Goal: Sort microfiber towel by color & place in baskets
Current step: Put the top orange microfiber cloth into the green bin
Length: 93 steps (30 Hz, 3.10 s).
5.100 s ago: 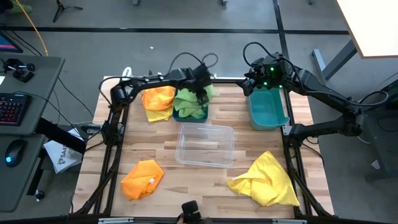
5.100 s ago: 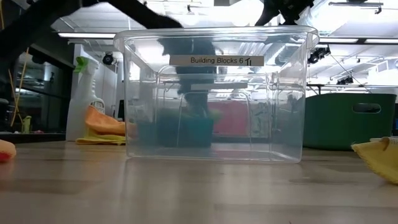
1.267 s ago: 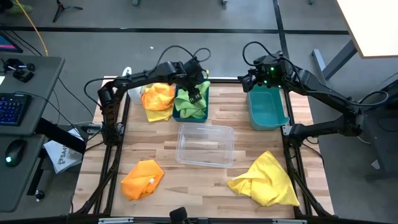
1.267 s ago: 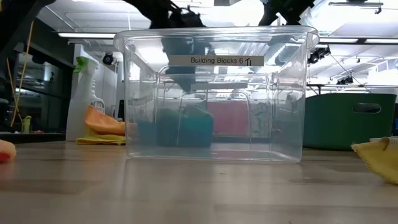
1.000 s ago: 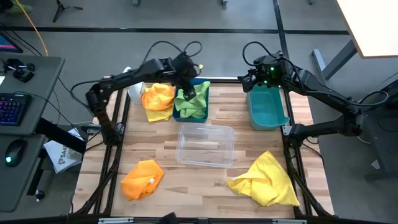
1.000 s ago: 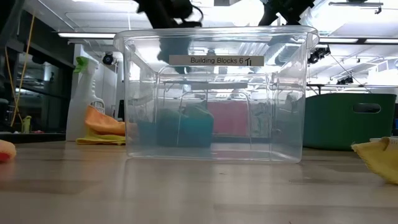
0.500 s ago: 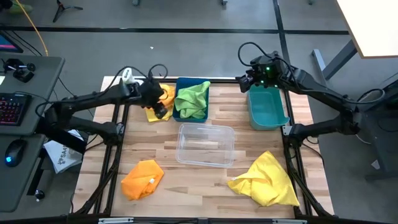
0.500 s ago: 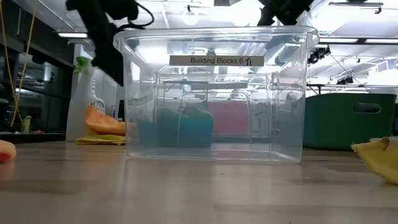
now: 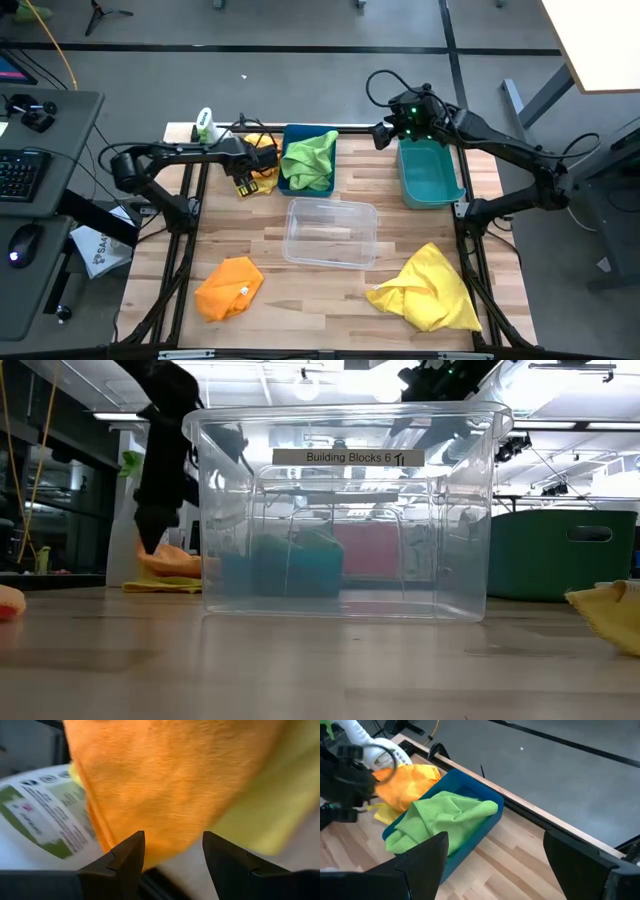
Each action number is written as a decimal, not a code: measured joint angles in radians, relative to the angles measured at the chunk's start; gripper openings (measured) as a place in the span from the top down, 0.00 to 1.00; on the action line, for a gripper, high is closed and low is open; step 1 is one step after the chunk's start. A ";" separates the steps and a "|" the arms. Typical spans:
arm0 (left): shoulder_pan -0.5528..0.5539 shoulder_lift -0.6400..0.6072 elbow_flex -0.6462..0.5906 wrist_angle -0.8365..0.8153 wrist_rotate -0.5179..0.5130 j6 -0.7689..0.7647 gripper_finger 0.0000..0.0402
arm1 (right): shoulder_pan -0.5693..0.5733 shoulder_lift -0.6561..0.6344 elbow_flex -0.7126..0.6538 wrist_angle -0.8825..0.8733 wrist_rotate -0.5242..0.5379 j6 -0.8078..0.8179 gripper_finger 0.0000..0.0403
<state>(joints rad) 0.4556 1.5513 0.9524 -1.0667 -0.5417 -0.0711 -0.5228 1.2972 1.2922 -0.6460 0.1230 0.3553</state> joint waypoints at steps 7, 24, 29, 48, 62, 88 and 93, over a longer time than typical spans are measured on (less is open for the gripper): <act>-0.030 -0.006 0.013 -0.024 -0.170 0.051 0.53 | 0.000 0.000 0.000 0.008 0.000 0.007 0.20; 0.058 -0.038 0.021 -0.053 -0.106 0.110 0.53 | 0.000 0.000 0.000 0.007 0.000 0.011 0.20; 0.076 -0.038 0.020 -0.063 -0.029 0.123 0.61 | 0.000 0.000 0.000 0.005 0.000 0.006 0.20; 0.043 -0.288 0.457 -0.069 0.068 0.075 1.00 | 0.000 0.000 0.000 -0.009 -0.001 0.003 0.20; -0.186 -0.179 0.747 0.575 0.279 0.124 1.00 | 0.002 -0.214 0.023 0.157 -0.108 -0.042 0.20; -0.215 0.557 1.227 1.123 0.489 0.162 1.00 | 0.002 -0.483 0.021 -0.078 -0.074 -0.063 0.20; -0.213 0.542 1.228 1.120 0.489 0.180 1.00 | 0.002 -0.446 0.002 -0.078 -0.074 -0.132 0.20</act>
<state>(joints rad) 0.2428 2.0930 2.1807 0.0538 -0.0528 0.1090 -0.5210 0.8515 1.2945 -0.7245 0.0494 0.2237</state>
